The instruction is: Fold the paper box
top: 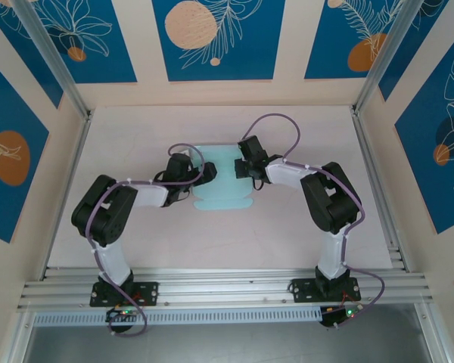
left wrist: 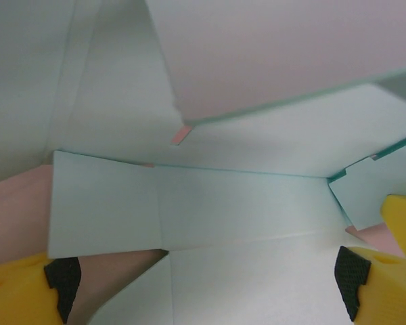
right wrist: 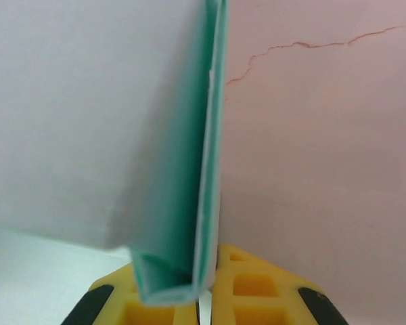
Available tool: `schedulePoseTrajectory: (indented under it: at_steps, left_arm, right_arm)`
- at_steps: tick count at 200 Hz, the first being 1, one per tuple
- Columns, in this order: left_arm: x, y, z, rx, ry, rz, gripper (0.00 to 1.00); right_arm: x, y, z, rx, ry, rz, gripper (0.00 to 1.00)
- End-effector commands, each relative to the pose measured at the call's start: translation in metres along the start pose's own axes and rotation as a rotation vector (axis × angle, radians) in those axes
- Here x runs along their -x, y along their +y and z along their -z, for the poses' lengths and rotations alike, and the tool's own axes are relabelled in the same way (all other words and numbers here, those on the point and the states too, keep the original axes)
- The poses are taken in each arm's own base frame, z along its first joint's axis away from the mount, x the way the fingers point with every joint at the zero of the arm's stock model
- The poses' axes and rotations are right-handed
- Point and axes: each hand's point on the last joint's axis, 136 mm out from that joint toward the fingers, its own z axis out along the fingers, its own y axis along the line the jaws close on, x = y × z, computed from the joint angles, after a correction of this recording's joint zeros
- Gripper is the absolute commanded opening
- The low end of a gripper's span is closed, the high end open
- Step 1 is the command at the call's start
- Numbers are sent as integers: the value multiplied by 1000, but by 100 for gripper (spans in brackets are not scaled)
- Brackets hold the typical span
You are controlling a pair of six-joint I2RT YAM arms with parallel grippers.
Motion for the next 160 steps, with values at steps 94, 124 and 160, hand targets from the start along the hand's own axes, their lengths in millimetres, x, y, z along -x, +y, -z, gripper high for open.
schedulePoseTrajectory:
  at_steps: [94,124,160]
  left_arm:
    - [20,-60,-8,-84,-73,-328,96]
    - [10,-58,-18,-87,-43,-302,96]
    - [5,-54,-7,-87,-40,-282,95]
  right_arm:
    - [-1,18,-8,50,11,-5,9]
    - [-4,21,-10,48,20,-4,9]
    - [-7,16,-9,28,28,-6,9]
